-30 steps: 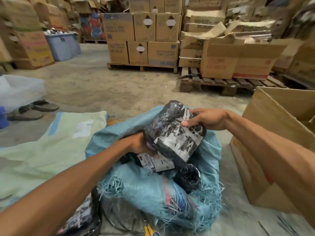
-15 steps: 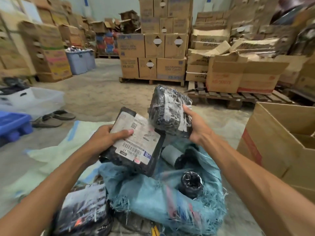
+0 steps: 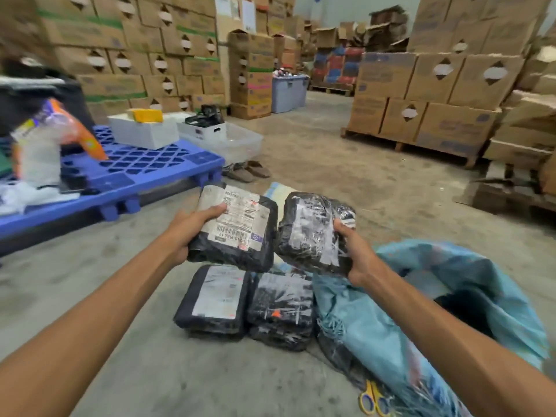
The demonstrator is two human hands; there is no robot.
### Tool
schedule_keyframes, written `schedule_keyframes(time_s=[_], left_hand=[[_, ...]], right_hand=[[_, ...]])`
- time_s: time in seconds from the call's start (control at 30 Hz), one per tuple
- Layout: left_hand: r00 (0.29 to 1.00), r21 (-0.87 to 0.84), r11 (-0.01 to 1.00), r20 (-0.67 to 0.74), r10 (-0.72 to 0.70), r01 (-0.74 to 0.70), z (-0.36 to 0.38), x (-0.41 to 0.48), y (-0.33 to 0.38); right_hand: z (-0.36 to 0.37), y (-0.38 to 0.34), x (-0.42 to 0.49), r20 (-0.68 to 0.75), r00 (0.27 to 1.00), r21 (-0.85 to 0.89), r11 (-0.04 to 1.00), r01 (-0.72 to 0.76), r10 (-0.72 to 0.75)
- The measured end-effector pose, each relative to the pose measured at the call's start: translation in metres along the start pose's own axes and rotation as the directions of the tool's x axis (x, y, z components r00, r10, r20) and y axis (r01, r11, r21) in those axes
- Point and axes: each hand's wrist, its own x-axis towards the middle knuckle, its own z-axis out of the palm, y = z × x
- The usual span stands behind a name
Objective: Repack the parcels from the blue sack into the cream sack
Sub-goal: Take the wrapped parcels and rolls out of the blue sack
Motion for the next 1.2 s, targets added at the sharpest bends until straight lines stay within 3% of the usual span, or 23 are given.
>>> schedule_keyframes(time_s=[0.33, 0.43, 0.5, 0.6, 0.67, 0.77, 0.83, 0.9, 0.93, 0.97, 1.07, 1.13, 1.2], left_hand=[[0.96, 0.077, 0.957, -0.034, -0.277, 0.279, -0.07, 0.04, -0.11], [0.939, 0.115, 0.932, -0.026, -0.343, 0.343, -0.08, 0.058, -0.128], [0.959, 0.328, 0.902, -0.13, -0.252, 0.281, -0.079, 0.067, -0.144], [0.972, 0.631, 0.759, -0.233, -0.01, 0.159, -0.068, 0.068, -0.156], [0.967, 0.751, 0.644, -0.245, 0.065, 0.147, -0.062, 0.066, -0.158], [0.966, 0.978, 0.12, -0.189, 0.179, 0.17, -0.044, 0.066, -0.137], [0.966, 0.987, -0.028, -0.151, 0.209, 0.16, -0.022, 0.06, -0.117], [0.965, 0.997, -0.025, -0.058, 0.257, 0.067, 0.014, 0.05, -0.097], [0.956, 0.998, 0.024, 0.043, 0.29, -0.052, 0.043, 0.044, -0.087], [0.938, 0.977, 0.092, 0.157, 0.31, -0.194, 0.071, 0.037, -0.079], [0.838, 0.696, 0.469, 0.481, 0.258, -0.544, 0.151, 0.001, -0.051], [0.726, 0.529, 0.572, 0.664, 0.179, -0.626, 0.21, -0.018, -0.049], [0.625, 0.46, 0.609, 0.777, 0.076, -0.646, 0.26, -0.026, -0.066]], right_hand=[[0.049, 0.116, 0.034, -0.081, 0.984, -0.271, 0.946, -0.177, 0.16], [0.057, 0.127, 0.042, -0.156, 0.984, -0.386, 0.912, -0.139, 0.084], [0.058, 0.131, 0.047, -0.182, 0.98, -0.635, 0.77, -0.054, -0.082], [0.055, 0.133, 0.045, -0.118, 0.958, -0.91, 0.414, 0.001, -0.261], [0.054, 0.127, 0.044, -0.067, 0.961, -0.96, 0.279, 0.011, -0.27], [0.043, 0.107, 0.043, 0.047, 0.976, -0.967, 0.234, 0.097, -0.213], [0.029, 0.093, 0.038, 0.088, 0.962, -0.956, 0.25, 0.155, -0.259], [0.006, 0.081, 0.031, 0.092, 0.936, -0.901, 0.373, 0.223, -0.34], [-0.014, 0.072, 0.025, 0.064, 0.921, -0.881, 0.412, 0.233, -0.385], [-0.034, 0.063, 0.018, 0.04, 0.898, -0.883, 0.405, 0.237, -0.437], [-0.091, 0.038, 0.004, -0.034, 0.826, -0.941, 0.297, 0.163, -0.563], [-0.143, 0.027, 0.001, -0.121, 0.823, -0.961, 0.274, 0.043, -0.556], [-0.189, 0.023, -0.002, -0.166, 0.852, -0.965, 0.258, -0.038, -0.497]])
